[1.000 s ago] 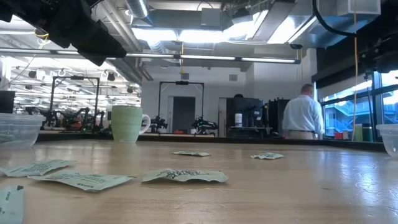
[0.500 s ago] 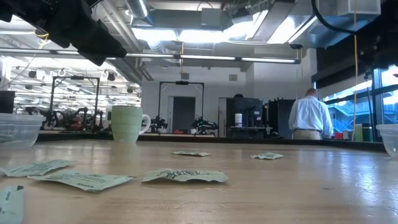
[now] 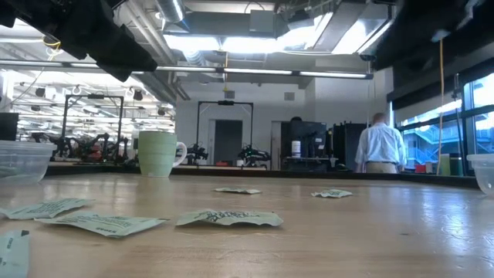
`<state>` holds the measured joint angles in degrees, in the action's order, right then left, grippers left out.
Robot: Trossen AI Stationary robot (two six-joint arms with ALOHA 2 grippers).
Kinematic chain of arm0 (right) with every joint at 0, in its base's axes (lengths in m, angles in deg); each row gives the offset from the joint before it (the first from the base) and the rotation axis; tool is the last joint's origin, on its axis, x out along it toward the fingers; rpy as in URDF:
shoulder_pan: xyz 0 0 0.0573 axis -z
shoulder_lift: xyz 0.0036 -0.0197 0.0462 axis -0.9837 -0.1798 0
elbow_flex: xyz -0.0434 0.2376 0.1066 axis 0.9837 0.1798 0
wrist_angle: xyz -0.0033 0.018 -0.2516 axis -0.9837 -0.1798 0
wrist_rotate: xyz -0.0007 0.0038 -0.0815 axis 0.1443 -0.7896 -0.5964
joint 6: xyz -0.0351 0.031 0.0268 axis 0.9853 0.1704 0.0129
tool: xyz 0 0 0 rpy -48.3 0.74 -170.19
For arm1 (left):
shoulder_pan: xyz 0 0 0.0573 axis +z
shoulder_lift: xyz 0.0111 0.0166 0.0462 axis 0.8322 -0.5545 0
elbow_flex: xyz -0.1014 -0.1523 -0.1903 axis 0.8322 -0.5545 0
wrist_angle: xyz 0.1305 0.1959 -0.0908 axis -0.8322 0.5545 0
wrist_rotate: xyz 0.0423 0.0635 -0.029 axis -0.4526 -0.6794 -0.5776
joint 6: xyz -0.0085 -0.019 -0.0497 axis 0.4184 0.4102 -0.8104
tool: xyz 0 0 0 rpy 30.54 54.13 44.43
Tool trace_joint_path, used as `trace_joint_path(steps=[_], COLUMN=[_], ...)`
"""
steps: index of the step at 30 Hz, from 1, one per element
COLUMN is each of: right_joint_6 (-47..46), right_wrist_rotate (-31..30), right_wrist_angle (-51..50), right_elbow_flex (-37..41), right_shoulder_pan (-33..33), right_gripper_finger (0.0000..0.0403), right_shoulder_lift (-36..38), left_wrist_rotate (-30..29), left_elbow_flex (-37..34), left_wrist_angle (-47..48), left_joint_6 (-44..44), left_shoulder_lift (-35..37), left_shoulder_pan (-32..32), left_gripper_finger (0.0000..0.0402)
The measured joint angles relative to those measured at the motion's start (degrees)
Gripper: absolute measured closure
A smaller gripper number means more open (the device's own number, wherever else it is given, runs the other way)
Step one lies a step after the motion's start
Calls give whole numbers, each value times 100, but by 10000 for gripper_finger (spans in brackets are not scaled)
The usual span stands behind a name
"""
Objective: Pick and place items into bin
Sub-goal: Put the white stevia packet into the right transparent bin
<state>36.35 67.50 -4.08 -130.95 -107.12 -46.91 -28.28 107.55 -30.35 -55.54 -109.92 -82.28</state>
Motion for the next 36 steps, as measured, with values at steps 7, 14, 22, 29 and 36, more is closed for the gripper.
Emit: trace_joint_path(steps=[7, 14, 22, 29, 36], right_joint_6=[1789, 2101, 1980, 1987, 1936], right_wrist_rotate=[360, 380, 587, 919, 921], right_wrist_angle=[783, 1213, 1311, 1353, 1329], right_elbow_flex=[9, 9, 11, 7, -13], right_shoulder_pan=[517, 832, 1061, 1235, 1313], right_gripper_finger=[330, 333, 333, 333, 355], right_shoulder_lift=[-932, -1807, -2469, -2880, -2987], left_wrist_rotate=[41, 142, 177, 176, 175], left_elbow_flex=[0, 0, 0, 2, 0], left_wrist_angle=[4, 4, 41, 111, 170], left_joint_6=[-55, -61, -57, -55, -57], left_shoulder_lift=[0, 0, 0, 0, 0], left_shoulder_pan=[0, 0, 0, 0, 0], left_gripper_finger=[327, 327, 327, 327, 327])
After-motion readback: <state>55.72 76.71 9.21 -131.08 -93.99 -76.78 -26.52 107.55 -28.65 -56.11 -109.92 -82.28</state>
